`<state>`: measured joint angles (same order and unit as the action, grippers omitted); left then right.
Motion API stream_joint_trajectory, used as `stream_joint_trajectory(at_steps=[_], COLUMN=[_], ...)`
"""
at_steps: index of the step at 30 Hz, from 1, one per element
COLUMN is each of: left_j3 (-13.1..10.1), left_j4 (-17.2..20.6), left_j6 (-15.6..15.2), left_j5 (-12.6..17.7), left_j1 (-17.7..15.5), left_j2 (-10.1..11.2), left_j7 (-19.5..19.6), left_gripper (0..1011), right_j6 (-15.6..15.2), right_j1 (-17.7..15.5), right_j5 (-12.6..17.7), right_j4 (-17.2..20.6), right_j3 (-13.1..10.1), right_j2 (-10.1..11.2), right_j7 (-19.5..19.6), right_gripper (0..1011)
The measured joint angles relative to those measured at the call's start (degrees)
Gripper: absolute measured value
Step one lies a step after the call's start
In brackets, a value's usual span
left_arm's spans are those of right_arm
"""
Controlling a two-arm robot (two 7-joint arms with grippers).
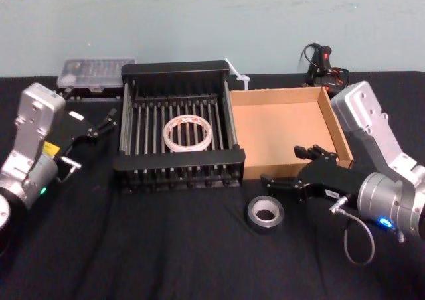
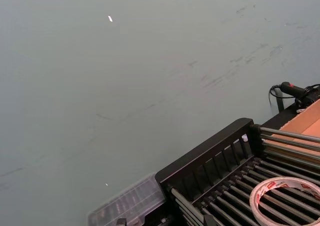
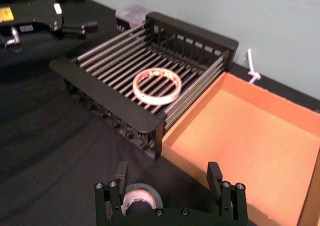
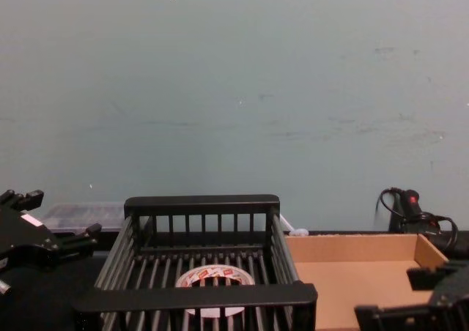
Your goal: Pick up the white tape and place it into the black box , Pick up the silver tape and place it into the brown box.
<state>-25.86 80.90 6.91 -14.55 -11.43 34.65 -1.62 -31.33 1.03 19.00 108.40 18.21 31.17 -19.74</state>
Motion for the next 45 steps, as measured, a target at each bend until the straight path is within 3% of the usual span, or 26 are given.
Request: stream_joint_trajectory(at_steps=[6,13,32,45], left_j3=[0.0,0.0,0.0,0.0], left_j4=[0.0,0.0,0.0,0.0], left_j6=[0.0,0.0,0.0,0.0], left_j5=[0.0,0.0,0.0,0.0], left_j1=[0.0,0.0,0.0,0.0], left_j2=[0.0,0.0,0.0,0.0], left_j7=[0.0,0.0,0.0,0.0], left_gripper=[1001,1001,1001,1001], right_j6=[-2.39,-2.51,-2.11,-2.26], right_j1=[0.24,-0.08,0.86,1.79], right_j5=[-0.5,-1.47,-2.53,-2.85], right_j4=[0.04,-1.12,-6.94,-8.62], right_j3=[1.32,2.28,3.37,4.0], right_j2=[1.07,1.46,-0.37,-1.24], right_j7=[-0.19,-0.52,-1.18,-1.76], right_gripper=[1002,1002,1002,1002])
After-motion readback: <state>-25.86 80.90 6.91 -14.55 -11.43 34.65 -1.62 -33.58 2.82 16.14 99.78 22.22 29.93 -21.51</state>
